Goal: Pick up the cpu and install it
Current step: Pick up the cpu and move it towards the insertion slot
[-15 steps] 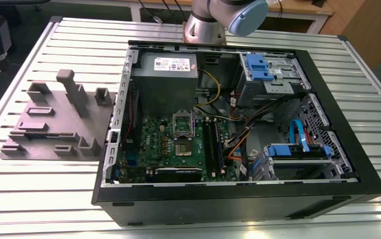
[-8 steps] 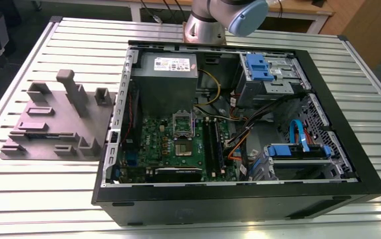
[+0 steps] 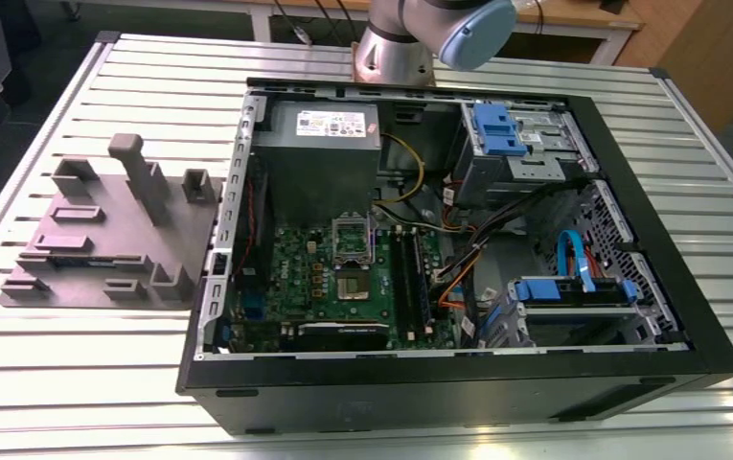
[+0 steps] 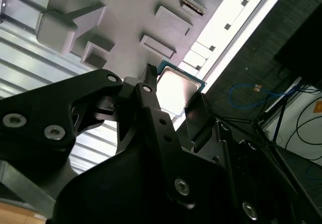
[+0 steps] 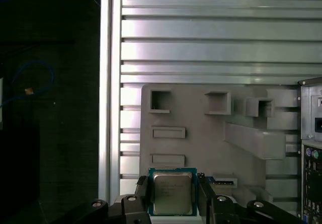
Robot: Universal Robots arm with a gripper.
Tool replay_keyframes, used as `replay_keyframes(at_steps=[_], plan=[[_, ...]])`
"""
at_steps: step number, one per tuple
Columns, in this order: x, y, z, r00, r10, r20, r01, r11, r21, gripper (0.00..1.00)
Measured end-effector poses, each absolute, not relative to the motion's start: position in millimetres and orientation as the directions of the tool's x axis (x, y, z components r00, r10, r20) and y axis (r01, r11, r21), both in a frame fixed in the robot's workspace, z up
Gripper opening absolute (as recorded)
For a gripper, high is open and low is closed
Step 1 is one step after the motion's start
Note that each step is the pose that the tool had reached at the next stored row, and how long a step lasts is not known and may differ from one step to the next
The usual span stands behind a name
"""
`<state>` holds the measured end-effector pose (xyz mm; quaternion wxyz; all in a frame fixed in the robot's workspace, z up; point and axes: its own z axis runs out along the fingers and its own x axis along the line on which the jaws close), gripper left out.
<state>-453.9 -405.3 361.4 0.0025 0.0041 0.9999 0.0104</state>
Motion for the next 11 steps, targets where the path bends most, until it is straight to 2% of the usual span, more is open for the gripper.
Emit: replay_keyframes(at_steps=[11], plan=[[-453.9,-404.7,375.5,-1.000,0.009,-0.005,0.009,1.000,0.021,0.47]])
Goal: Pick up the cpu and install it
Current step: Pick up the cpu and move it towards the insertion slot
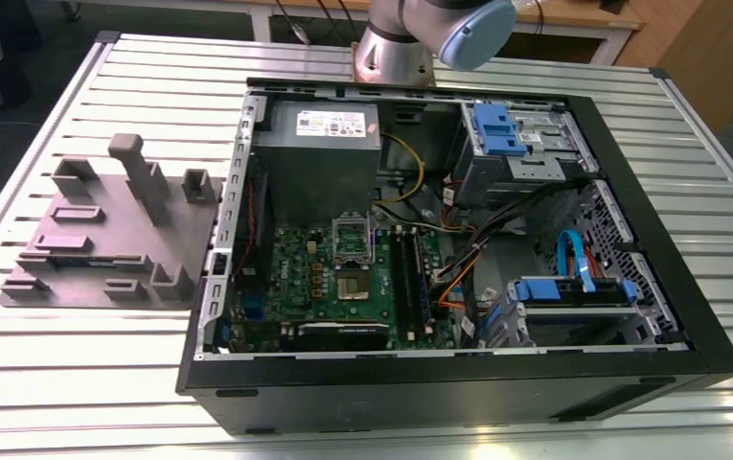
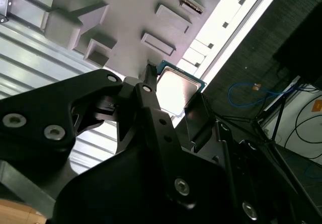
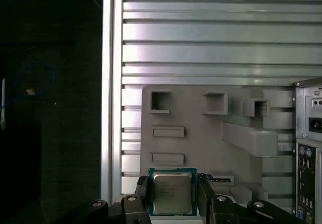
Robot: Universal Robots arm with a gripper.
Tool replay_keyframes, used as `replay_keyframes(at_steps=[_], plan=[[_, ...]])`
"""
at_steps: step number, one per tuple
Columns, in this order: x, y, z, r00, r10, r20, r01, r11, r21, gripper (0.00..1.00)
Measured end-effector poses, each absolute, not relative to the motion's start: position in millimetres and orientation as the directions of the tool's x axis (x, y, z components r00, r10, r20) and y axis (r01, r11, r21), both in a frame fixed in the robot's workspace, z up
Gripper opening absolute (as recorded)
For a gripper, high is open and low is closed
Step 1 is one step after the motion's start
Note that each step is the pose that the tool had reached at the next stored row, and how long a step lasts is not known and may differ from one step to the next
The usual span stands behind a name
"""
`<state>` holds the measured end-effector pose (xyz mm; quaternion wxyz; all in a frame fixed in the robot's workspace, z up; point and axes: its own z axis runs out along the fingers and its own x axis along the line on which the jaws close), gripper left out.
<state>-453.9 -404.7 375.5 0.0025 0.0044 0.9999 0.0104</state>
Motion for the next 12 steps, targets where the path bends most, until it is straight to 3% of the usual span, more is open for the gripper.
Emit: replay_keyframes(at_steps=[12], plan=[[-453.8,-404.7,382.1,-1.000,0.009,-0.005,0.009,1.000,0.021,0.47]])
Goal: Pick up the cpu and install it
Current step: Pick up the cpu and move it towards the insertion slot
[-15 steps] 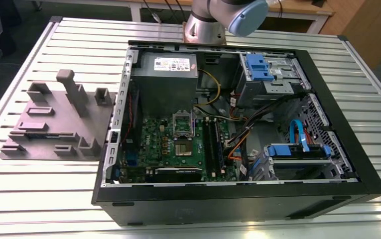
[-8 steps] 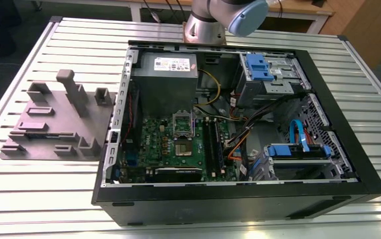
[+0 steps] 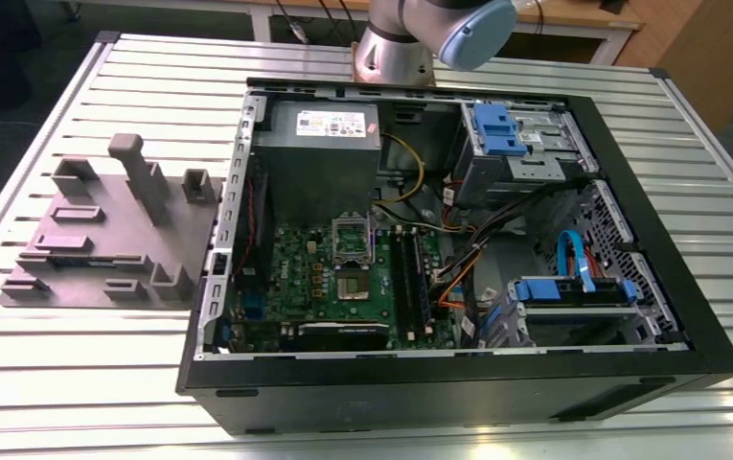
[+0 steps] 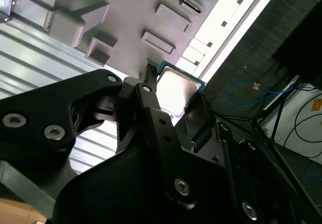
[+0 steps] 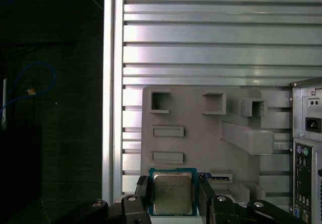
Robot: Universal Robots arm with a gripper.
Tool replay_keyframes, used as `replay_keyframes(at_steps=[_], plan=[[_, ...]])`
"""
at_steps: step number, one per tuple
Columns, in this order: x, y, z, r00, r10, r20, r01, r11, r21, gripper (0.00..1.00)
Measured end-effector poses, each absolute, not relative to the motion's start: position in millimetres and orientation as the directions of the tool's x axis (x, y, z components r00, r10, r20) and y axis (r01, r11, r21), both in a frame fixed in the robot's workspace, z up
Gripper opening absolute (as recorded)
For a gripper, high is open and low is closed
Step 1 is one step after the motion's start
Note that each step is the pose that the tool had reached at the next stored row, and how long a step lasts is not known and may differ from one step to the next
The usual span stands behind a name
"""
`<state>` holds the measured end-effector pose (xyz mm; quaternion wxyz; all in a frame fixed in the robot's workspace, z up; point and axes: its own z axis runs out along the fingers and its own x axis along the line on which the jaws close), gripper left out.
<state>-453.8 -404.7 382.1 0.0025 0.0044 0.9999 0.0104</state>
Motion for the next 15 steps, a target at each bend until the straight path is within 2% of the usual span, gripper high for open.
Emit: replay_keyframes(at_steps=[15], plan=[[-448.1,-404.7,381.7,-1.000,0.009,-0.005,0.009,1.000,0.021,0.47]])
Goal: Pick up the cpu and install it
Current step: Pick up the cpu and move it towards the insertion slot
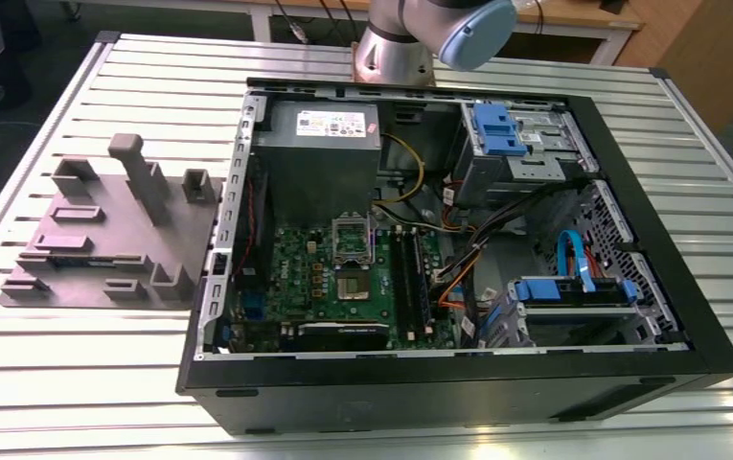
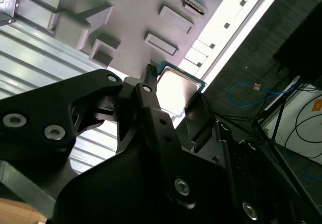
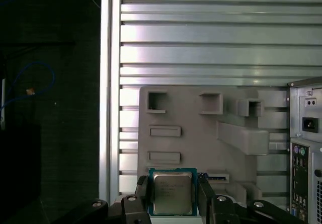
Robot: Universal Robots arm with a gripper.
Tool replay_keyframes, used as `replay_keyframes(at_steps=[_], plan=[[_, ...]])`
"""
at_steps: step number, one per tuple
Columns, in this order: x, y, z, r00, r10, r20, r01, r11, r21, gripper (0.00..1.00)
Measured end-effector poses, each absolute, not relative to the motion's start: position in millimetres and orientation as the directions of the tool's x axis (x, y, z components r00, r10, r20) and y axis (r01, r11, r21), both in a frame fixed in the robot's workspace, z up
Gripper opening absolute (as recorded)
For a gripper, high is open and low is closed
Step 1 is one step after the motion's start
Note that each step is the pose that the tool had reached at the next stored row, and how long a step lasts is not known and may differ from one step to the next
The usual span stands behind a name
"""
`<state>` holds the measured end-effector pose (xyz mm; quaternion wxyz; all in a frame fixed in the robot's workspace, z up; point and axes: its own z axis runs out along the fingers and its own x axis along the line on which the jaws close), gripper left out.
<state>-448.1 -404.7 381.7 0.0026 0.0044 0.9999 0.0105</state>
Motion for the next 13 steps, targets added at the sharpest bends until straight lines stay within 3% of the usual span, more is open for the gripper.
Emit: replay_keyframes(at_steps=[13], plan=[[-443.6,-404.7,381.6,-1.000,0.009,-0.005,0.009,1.000,0.021,0.47]])
